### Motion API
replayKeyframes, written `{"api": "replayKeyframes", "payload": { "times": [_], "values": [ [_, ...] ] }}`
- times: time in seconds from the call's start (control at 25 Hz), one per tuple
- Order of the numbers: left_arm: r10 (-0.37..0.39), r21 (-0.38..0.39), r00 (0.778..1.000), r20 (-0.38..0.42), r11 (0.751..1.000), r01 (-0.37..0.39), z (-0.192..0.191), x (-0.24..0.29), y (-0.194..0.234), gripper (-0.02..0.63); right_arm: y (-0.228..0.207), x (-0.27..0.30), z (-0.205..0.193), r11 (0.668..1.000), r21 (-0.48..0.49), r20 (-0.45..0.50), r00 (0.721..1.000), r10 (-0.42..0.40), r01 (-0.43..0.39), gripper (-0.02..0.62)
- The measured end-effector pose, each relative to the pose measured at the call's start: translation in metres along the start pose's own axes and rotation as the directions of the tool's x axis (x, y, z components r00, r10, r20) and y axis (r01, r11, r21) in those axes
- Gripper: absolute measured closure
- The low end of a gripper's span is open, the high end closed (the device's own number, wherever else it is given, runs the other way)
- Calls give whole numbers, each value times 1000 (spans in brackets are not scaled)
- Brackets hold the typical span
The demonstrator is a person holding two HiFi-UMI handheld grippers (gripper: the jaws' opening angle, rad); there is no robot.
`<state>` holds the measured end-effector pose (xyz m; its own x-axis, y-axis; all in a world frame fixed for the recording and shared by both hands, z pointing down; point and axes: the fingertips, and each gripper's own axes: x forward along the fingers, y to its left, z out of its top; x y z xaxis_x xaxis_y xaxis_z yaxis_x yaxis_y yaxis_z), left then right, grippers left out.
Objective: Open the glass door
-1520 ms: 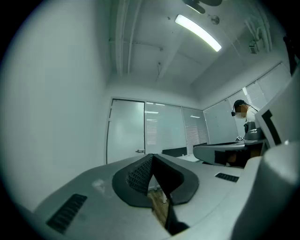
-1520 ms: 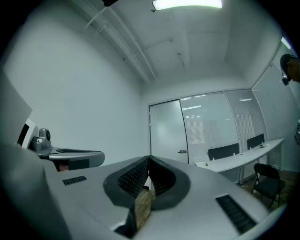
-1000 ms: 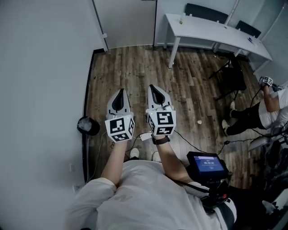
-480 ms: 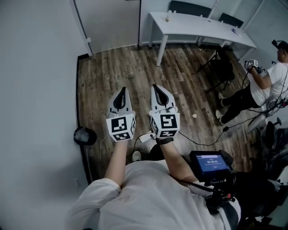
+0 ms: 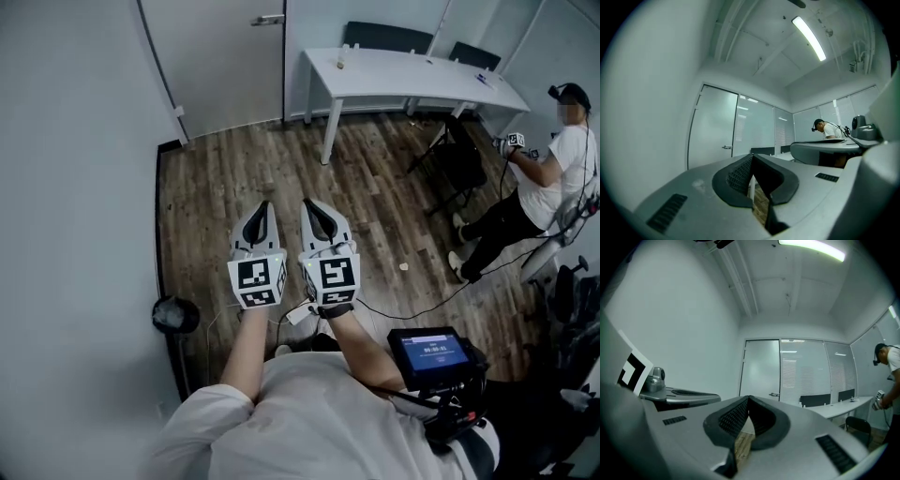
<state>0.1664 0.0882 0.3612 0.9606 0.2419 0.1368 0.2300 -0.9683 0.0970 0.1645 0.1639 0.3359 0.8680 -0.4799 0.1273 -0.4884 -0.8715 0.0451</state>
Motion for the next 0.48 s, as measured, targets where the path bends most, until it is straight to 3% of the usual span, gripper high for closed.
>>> {"api": "replayKeyframes", "payload": {
  "times": [0.28,0.48],
  "values": [
    [20,-12,1000,23,1000,-20,10,86,-53,603,-113,22,5,998,28,30,998,-53,52,592],
    [71,-12,996,46,997,-71,14,119,-72,604,-163,33,-8,997,76,24,1000,-15,13,592]
  ]
}}
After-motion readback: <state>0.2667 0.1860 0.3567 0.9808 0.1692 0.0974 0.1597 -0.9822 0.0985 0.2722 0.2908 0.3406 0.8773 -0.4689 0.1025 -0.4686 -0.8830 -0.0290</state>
